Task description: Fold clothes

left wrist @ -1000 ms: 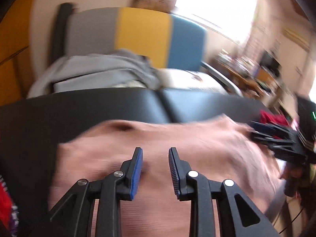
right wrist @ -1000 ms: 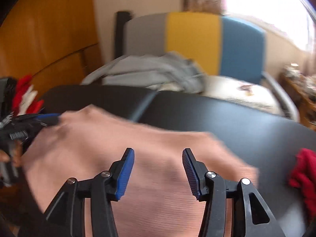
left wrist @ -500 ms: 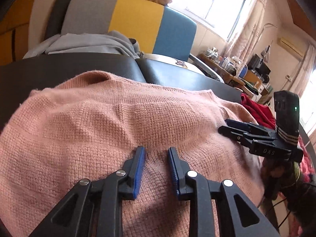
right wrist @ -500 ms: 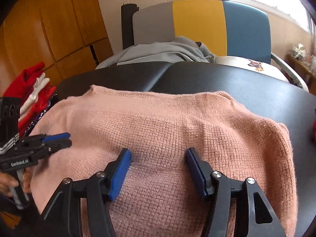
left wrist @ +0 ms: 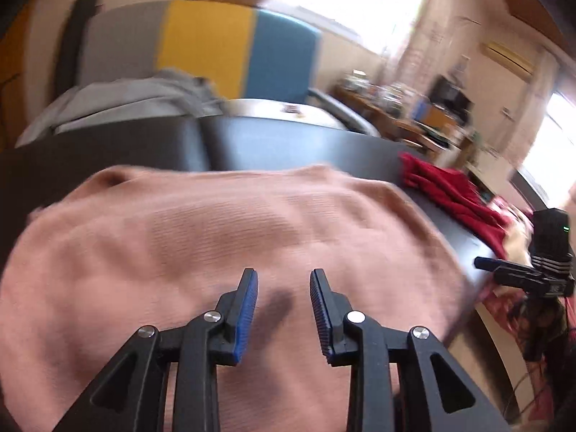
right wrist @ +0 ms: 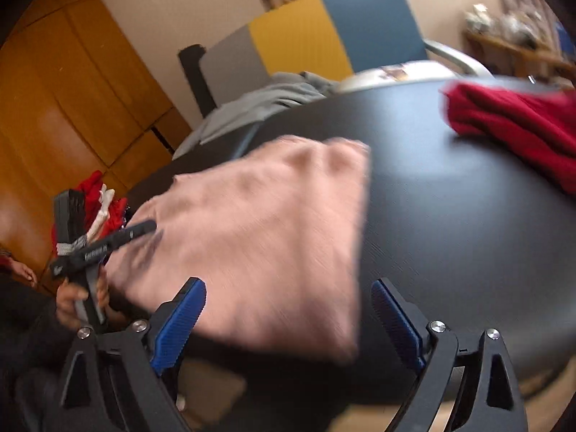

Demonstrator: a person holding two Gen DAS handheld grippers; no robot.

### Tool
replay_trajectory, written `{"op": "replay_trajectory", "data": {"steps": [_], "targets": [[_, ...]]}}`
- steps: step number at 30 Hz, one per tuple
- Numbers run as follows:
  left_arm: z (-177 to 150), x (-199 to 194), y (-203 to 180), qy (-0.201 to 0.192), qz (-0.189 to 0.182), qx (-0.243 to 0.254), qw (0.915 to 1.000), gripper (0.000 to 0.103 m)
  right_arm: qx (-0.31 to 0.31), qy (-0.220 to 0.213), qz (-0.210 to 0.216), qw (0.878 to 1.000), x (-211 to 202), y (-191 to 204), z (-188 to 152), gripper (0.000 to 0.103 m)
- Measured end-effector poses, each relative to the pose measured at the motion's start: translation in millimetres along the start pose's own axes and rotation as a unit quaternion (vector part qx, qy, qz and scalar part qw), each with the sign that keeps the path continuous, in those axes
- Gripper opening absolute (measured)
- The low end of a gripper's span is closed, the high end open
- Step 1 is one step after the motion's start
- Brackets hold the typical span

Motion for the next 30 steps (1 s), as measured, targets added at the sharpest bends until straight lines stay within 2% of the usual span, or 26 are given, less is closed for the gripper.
{"op": "replay_trajectory", "data": {"steps": [3,5,8,13,17,19,21,25,28,29,30], "targets": [[8.7,11.6,-44.1,0.011,-0.033,0.052,0.998,0.03,0.002,0.014,0.042,0.999,-13.1,-11.7,-16.1,0.094],[17.7,24.3,-71.6,0.02,-0.049,0.088,0.9948,0.03,-0.009,0.017,0.07,0.997,-8.4,-12.0,-13.4,0.094],[29.3,41.6,-93.9,0.036,-0.052,0.123,0.9904,0.03,-0.031,0.031,0.102,0.994,8.9,-11.7,1.8,0.094],[48.7,65.6,-94.1,0.056,-0.065,0.118,0.9893,0.03,-0.059,0.083,0.156,0.983,49.2,-13.3,27.9,0.094],[59.3,83.6,-89.3,0.072,-0.069,0.108,0.9891,0.03,-0.09,0.14,0.222,0.961,56.4,-4.6,30.6,0.095],[63.8,92.9,-89.6,0.08,-0.069,0.109,0.9885,0.03,-0.101,0.185,0.239,0.948,62.3,-2.3,24.3,0.098],[69.1,104.3,-94.4,0.088,-0.072,0.118,0.9865,0.031,-0.112,0.23,0.255,0.933,68.0,-0.3,17.9,0.103],[61.0,131.6,-103.0,0.109,-0.086,0.122,0.9828,0.03,-0.13,0.308,0.294,0.895,71.9,4.8,1.9,0.103],[54.5,131.5,-102.0,0.105,-0.111,0.113,0.9818,0.03,-0.139,0.341,0.279,0.887,69.4,5.6,-13.9,0.103],[54.0,128.8,-101.9,0.105,-0.112,0.108,0.9822,0.03,-0.136,0.342,0.274,0.889,67.0,3.8,-16.4,0.103],[53.5,126.0,-101.8,0.105,-0.113,0.104,0.9825,0.031,-0.129,0.329,0.256,0.9,61.7,-0.7,-15.1,0.101]]}}
Point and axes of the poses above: each gripper's, at about its wrist camera, not at the fingertips, and x roughly the way its jaws point, y to its left, z to its top, the point moved 4 cm from there along x, roughly the way its jaws point, and after that the axes turned 11 degrees about y, right-handed, at the moved point
